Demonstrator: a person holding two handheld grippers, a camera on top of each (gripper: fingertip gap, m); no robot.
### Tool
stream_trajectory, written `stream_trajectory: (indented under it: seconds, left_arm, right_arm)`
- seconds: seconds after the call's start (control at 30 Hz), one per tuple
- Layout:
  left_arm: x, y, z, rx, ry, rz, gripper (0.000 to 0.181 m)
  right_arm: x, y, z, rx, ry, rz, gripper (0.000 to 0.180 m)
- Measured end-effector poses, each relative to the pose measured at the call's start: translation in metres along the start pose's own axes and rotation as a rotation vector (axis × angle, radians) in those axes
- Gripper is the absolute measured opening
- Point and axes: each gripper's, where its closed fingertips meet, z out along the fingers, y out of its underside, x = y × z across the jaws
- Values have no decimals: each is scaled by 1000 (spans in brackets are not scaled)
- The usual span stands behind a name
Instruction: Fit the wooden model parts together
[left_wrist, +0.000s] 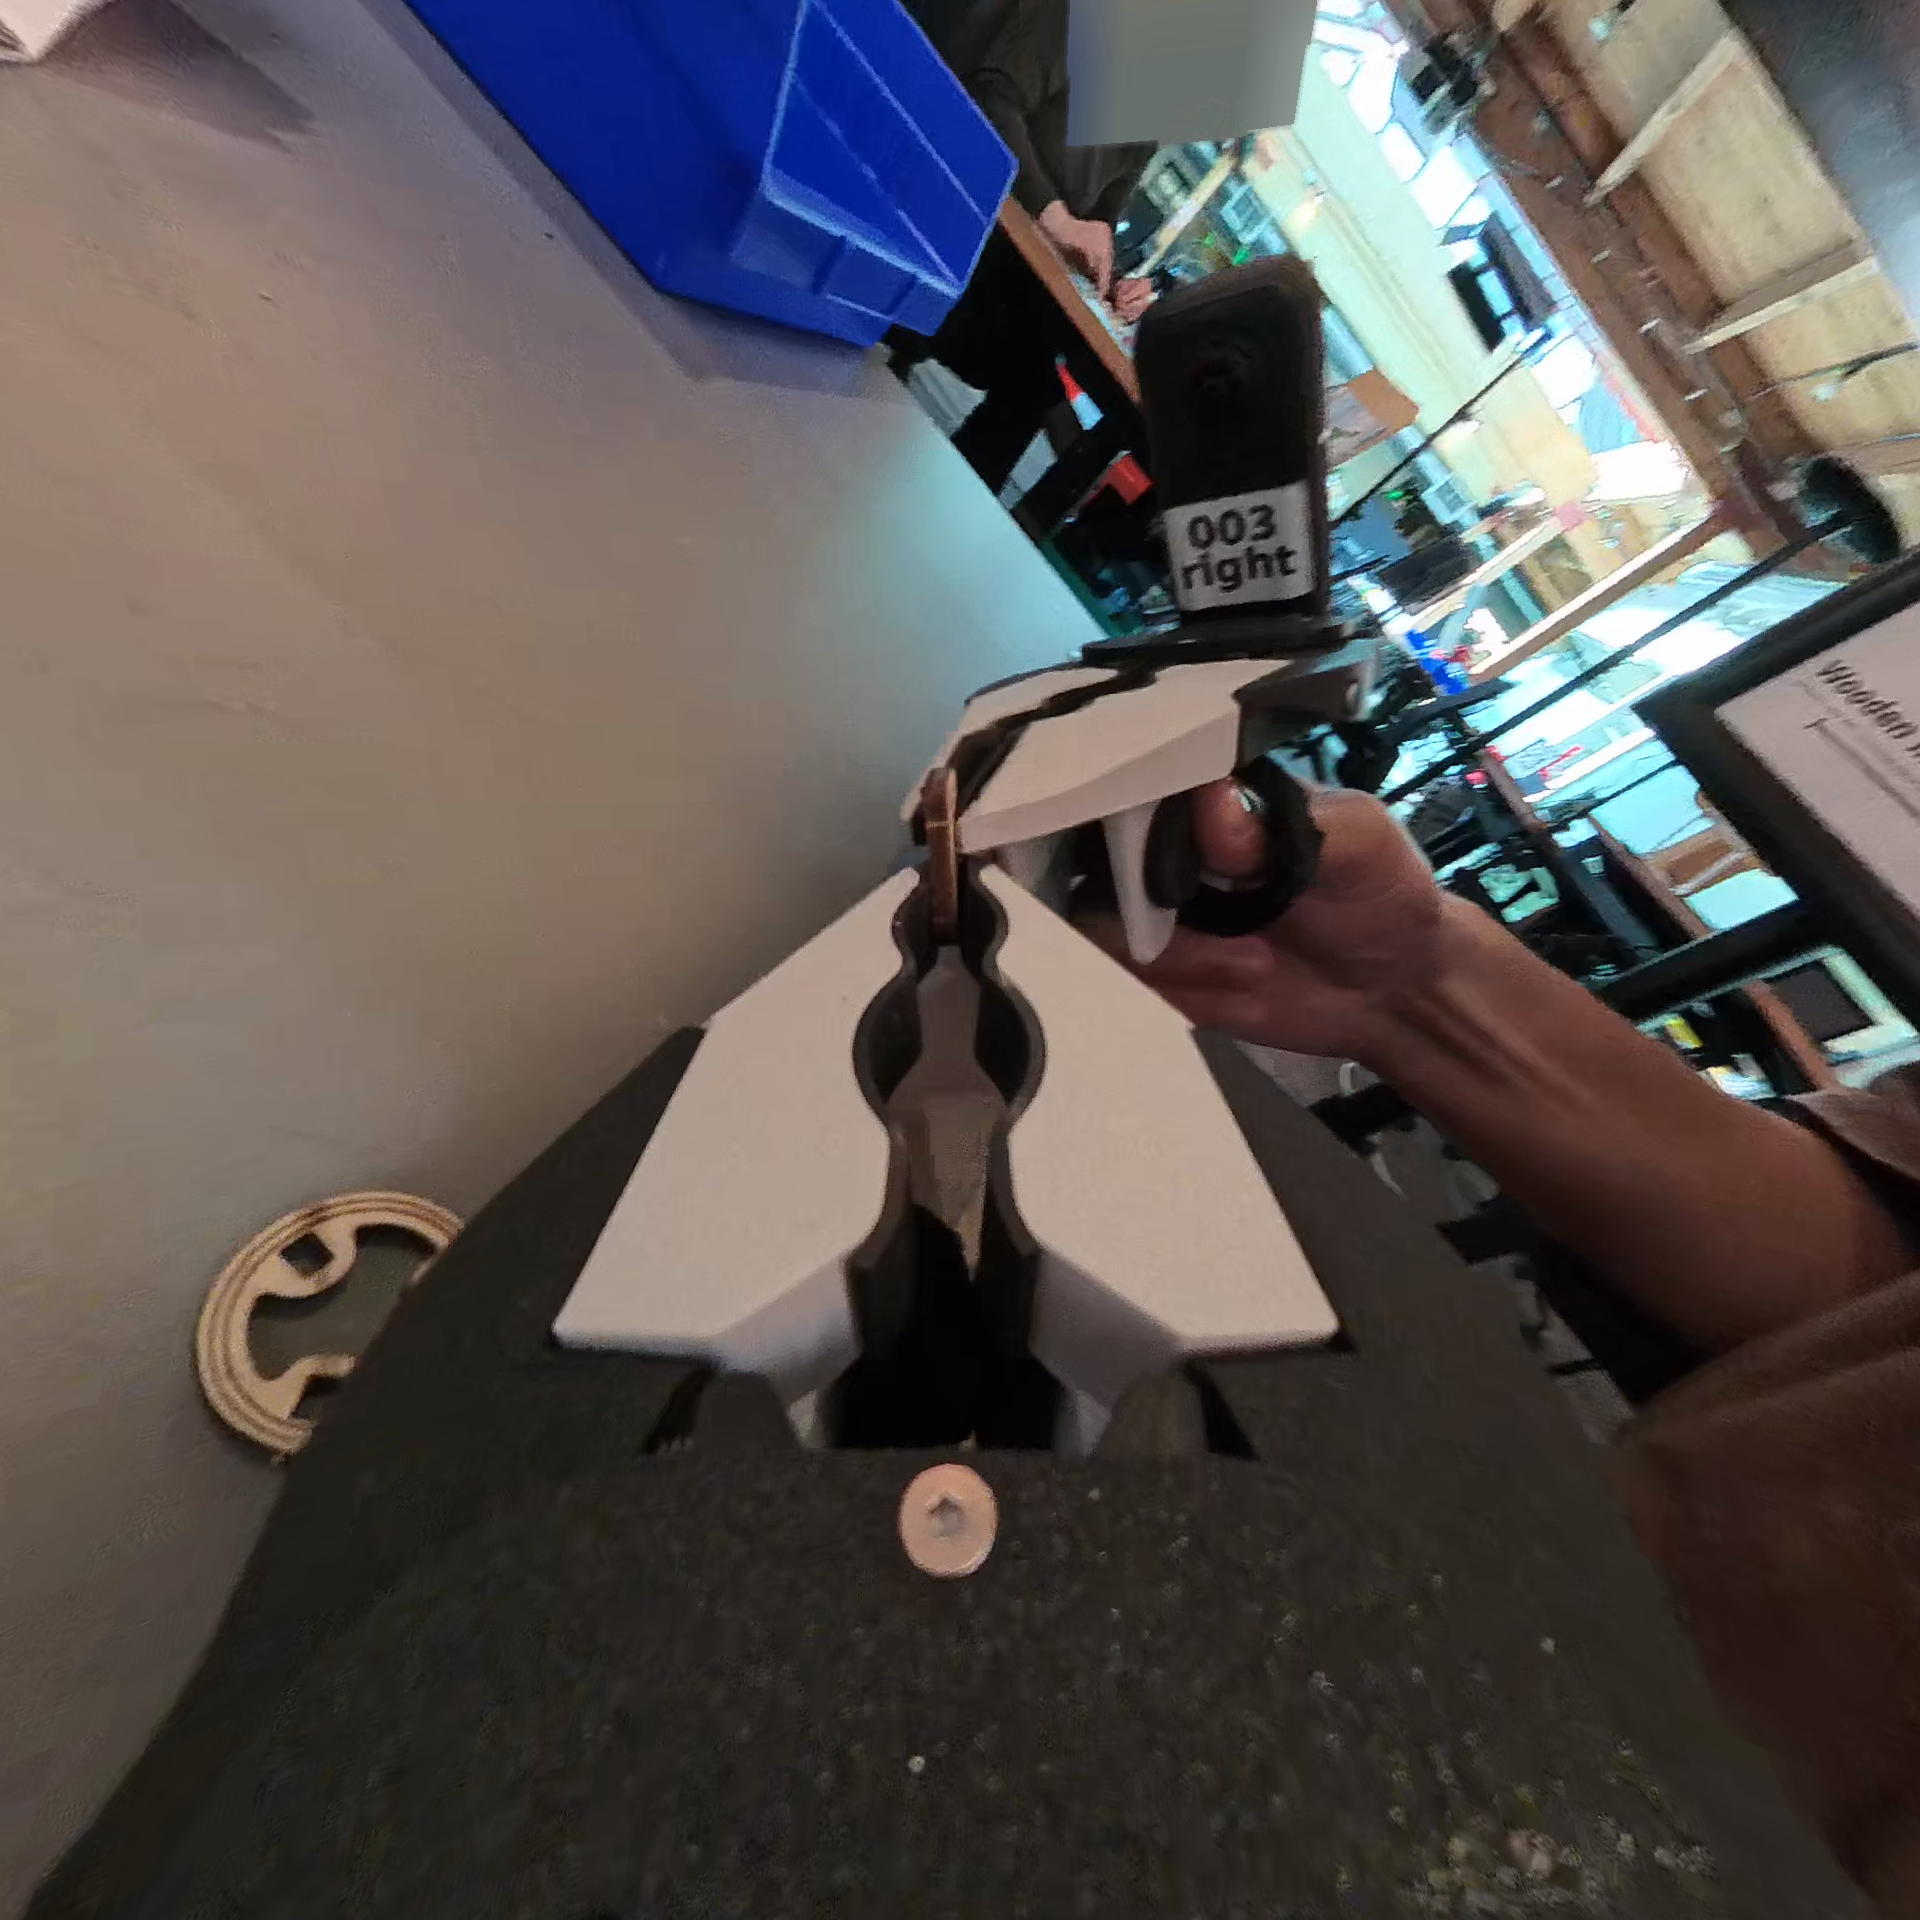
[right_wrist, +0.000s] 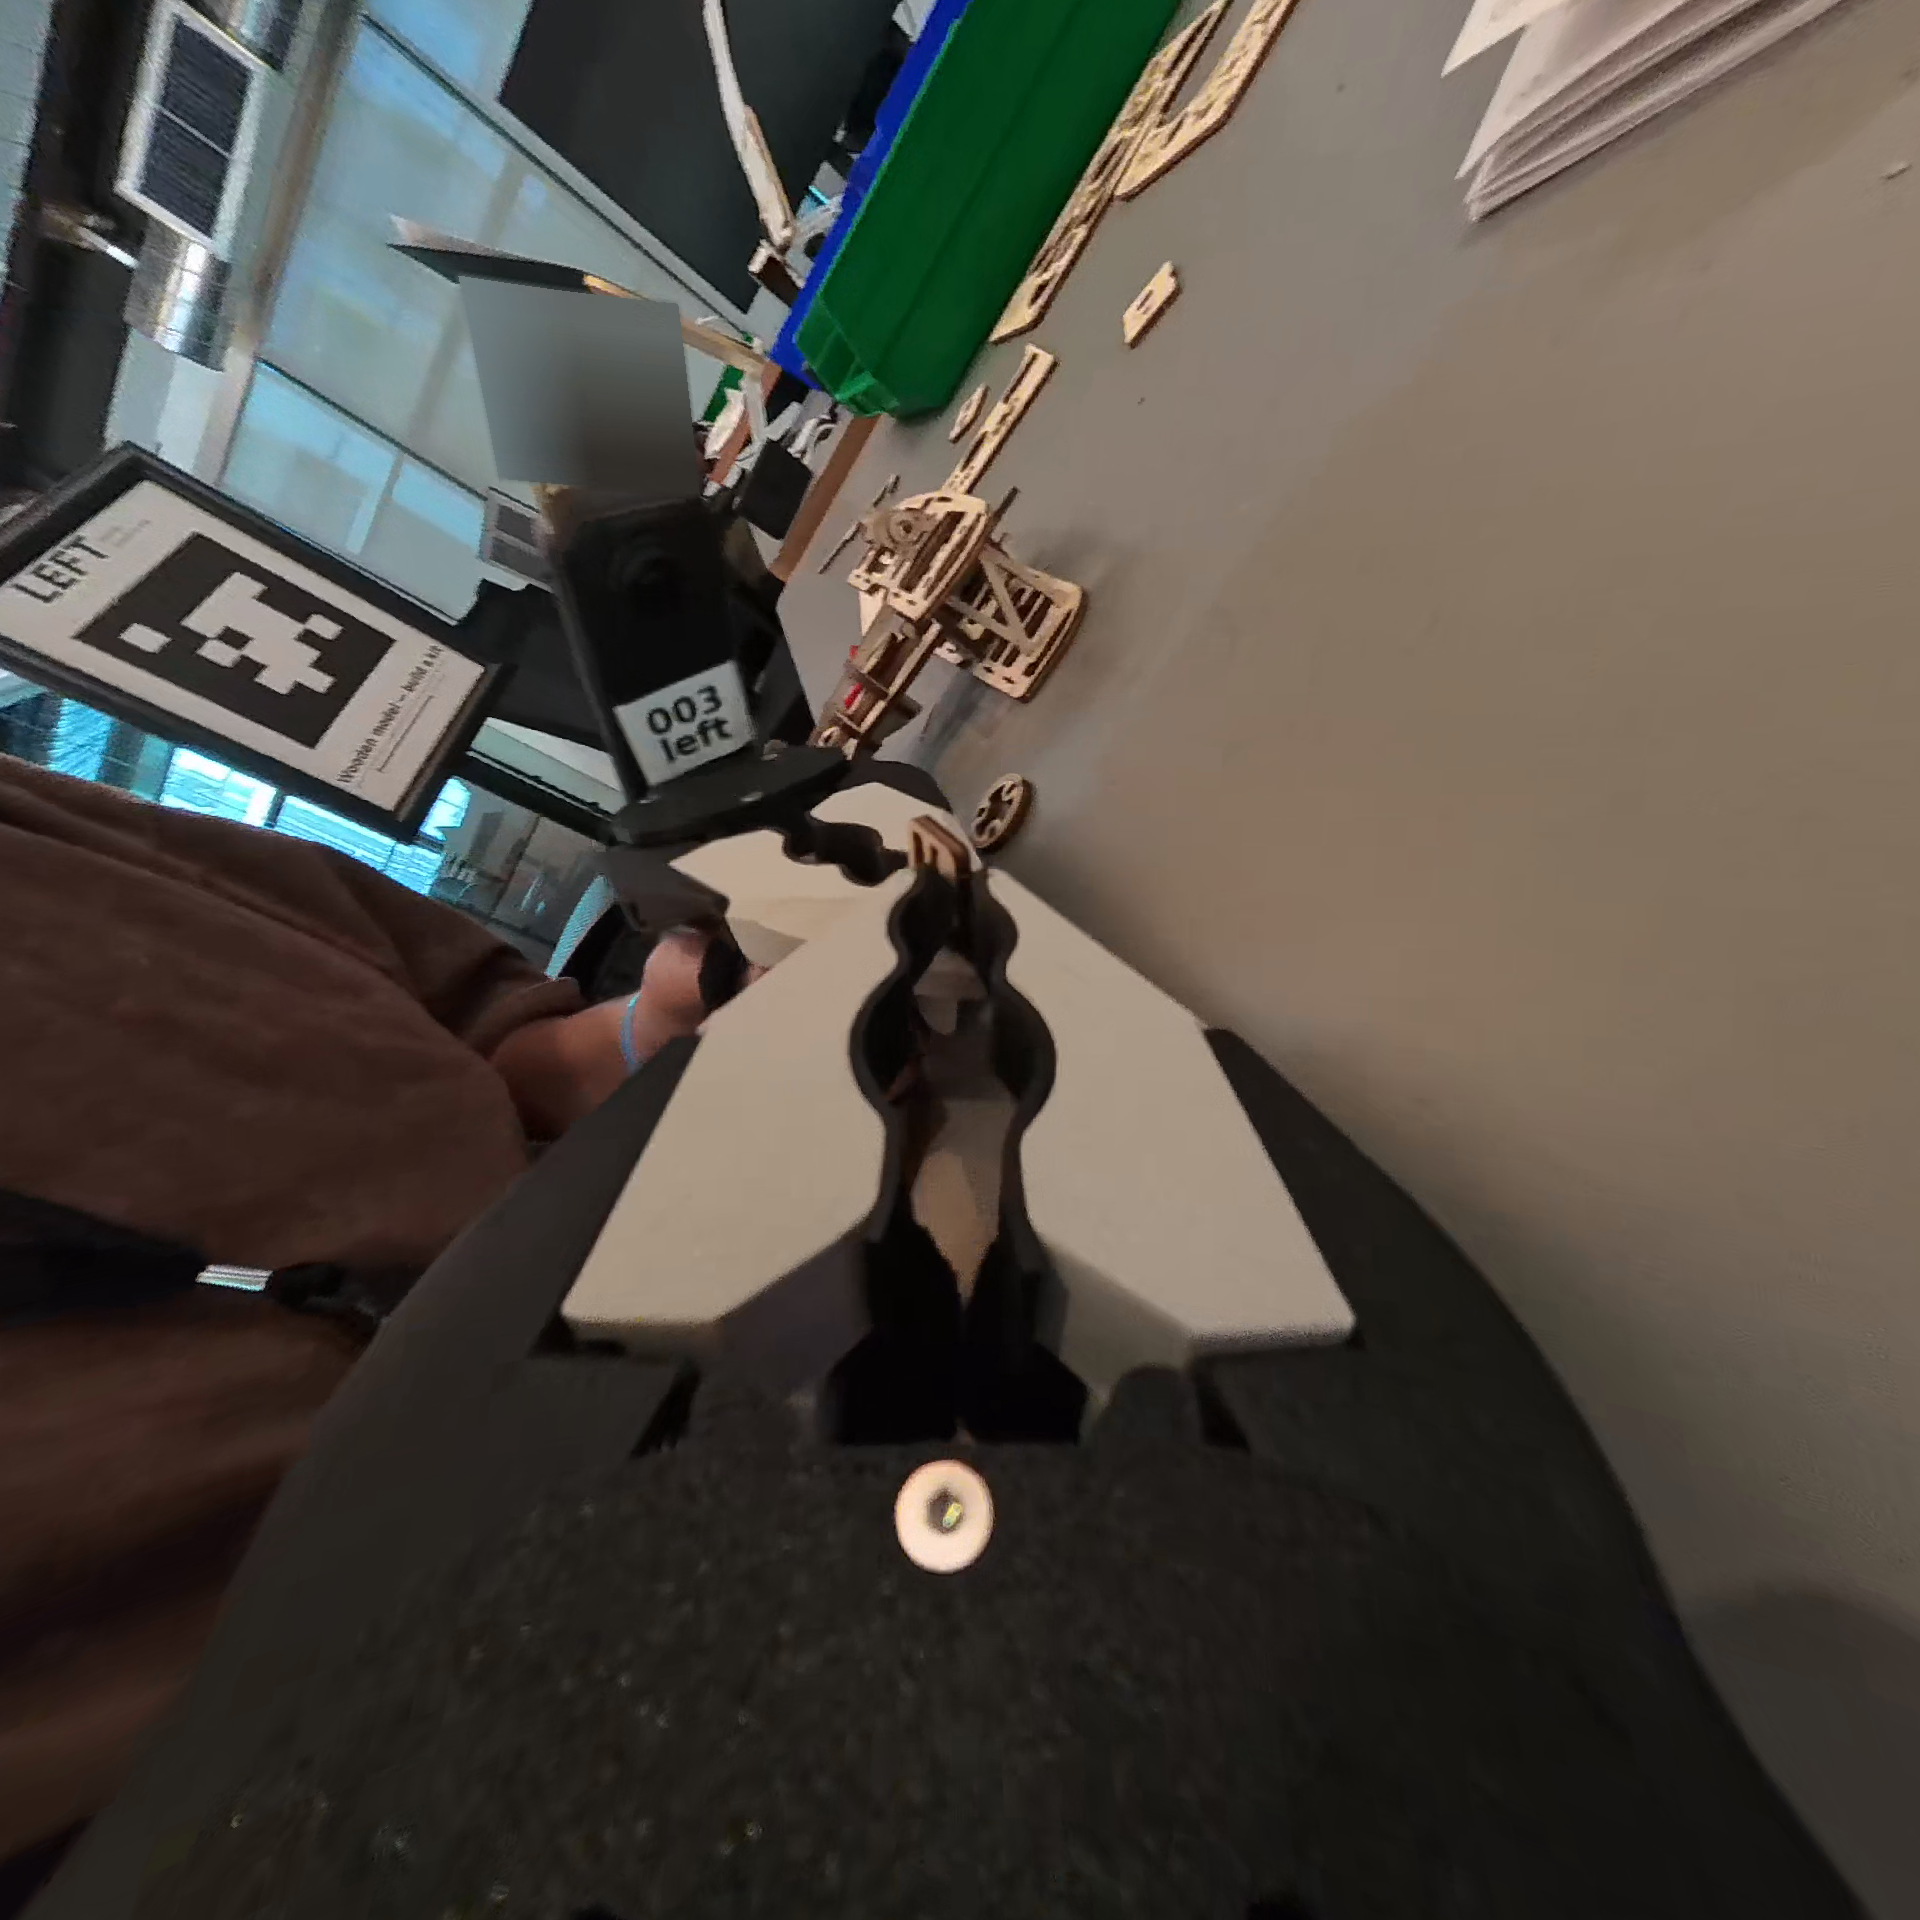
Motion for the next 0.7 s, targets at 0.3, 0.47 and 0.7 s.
stream_trajectory:
  seconds: [0.3,0.47,0.7]
  left_arm:
    - [-6,-4,-1,47,-72,37,2]
    - [-7,-5,0,46,-55,-26,2]
    - [-7,-6,-1,49,-50,-18,2]
  right_arm:
    - [2,-2,3,14,146,-113,5]
    - [4,-5,0,34,126,-77,5]
    - [11,-4,-2,32,177,-79,0]
